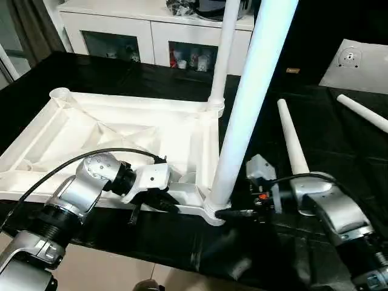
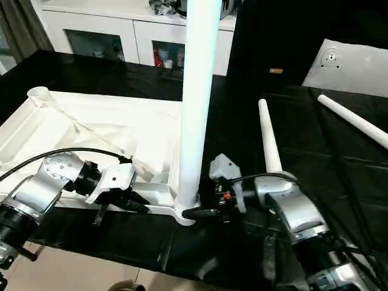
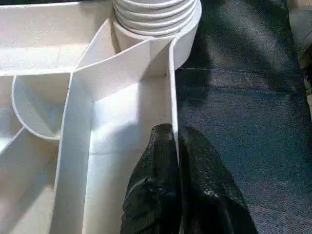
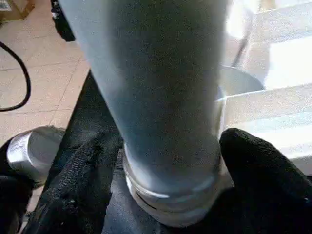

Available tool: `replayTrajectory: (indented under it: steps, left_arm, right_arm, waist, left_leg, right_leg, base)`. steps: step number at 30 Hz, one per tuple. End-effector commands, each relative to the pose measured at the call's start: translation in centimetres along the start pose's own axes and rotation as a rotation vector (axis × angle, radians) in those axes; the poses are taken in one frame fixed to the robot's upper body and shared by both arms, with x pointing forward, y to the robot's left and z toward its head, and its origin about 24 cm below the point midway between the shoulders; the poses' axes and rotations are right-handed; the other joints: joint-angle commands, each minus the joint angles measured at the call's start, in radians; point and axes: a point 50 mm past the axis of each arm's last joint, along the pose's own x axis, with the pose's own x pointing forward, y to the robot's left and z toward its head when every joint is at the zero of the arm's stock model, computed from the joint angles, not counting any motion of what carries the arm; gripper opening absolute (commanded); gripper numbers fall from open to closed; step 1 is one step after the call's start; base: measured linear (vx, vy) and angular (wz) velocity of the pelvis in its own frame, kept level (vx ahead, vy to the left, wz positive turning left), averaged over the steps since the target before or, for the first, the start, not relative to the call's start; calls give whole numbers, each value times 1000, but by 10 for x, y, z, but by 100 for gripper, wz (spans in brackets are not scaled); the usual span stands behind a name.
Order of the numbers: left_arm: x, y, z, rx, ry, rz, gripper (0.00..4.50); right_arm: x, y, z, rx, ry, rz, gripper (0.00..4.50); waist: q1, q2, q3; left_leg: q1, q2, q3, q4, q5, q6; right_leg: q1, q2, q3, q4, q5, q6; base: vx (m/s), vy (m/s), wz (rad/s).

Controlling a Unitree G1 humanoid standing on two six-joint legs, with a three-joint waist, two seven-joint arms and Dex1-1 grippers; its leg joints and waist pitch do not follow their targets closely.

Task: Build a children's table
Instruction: Rotate leg to tighten

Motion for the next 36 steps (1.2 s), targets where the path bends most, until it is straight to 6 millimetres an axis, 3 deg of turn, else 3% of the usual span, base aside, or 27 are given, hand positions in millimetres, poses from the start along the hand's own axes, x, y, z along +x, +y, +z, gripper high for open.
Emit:
replayTrajectory:
  steps: [1, 3, 10, 16, 21, 22, 26, 30, 35, 36]
  left_arm:
    - [1, 0, 4, 22, 6, -20, 0]
    - [1, 1, 4, 17, -2, -14, 0]
    - [-1, 1, 4, -1, -23, 10, 0]
    - [-1, 5, 6, -31, -49, 80, 0]
    - [1, 14, 5, -93, -54, 207, 0]
    - [3, 18, 5, -126, -66, 267, 0]
    - [10, 28, 11, -190, -95, 385, 0]
    - [18, 40, 18, -256, -113, 521, 0]
    - [24, 47, 28, -289, -141, 602, 0]
    - [27, 48, 33, -284, -154, 605, 0]
  right_arm:
    - [1, 1, 2, -12, -5, -5, 342]
    - [2, 2, 2, -3, -11, 1, 342]
    - [5, 5, 2, 21, -35, 4, 276]
    - [10, 10, 2, 50, -86, -27, 264]
    - [22, 8, 0, 71, -122, -186, 262]
    - [27, 6, -2, 85, -123, -265, 262]
    - [39, -4, -5, 180, -145, -476, 261]
    - [54, -11, 1, 278, -170, -622, 261]
    - [64, -13, 4, 307, -173, -686, 261]
    - [65, -13, 7, 287, -185, -705, 317]
  waist:
    - [-5, 3, -58]
    - [-6, 6, -56]
    - [-8, 8, -52]
    - [-8, 10, -46]
    - [-15, 14, -38]
    - [-18, 22, -35]
    - [-37, 20, -29]
    - [-52, 27, -28]
    - [-54, 30, -29]
    - [-53, 31, -30]
  left_leg:
    - [11, 36, -5, -68, -178, 28]
    - [12, 36, -5, -70, -191, 23]
    - [13, 36, -7, -73, -222, 14]
    - [14, 37, -8, -77, -246, 9]
    - [14, 34, -13, -84, -291, -9]
    - [14, 34, -13, -85, -296, -13]
    - [17, 30, -18, -90, -339, -33]
    - [14, 27, -17, -90, -323, -26]
    - [9, 26, -16, -89, -286, -18]
    - [9, 27, -15, -88, -268, -14]
  right_leg:
    - [47, -72, 41, -66, -173, -217]
    - [47, -70, 41, -68, -172, -217]
    - [46, -70, 41, -71, -190, -216]
    - [45, -70, 43, -76, -225, -208]
    - [41, -73, 43, -87, -324, -178]
    - [38, -74, 44, -88, -334, -176]
    - [32, -73, 42, -100, -434, -146]
    - [31, -71, 46, -99, -388, -151]
    - [35, -72, 48, -98, -349, -153]
    - [36, -71, 48, -96, -315, -156]
  base:
    - [0, 0, 0]
    - [0, 0, 0]
    - [0, 0, 0]
    - [0, 0, 0]
    - [0, 0, 0]
    - [0, 0, 0]
    - [0, 0, 0]
    - [0, 0, 0]
    - [0, 0, 0]
    - [0, 0, 0]
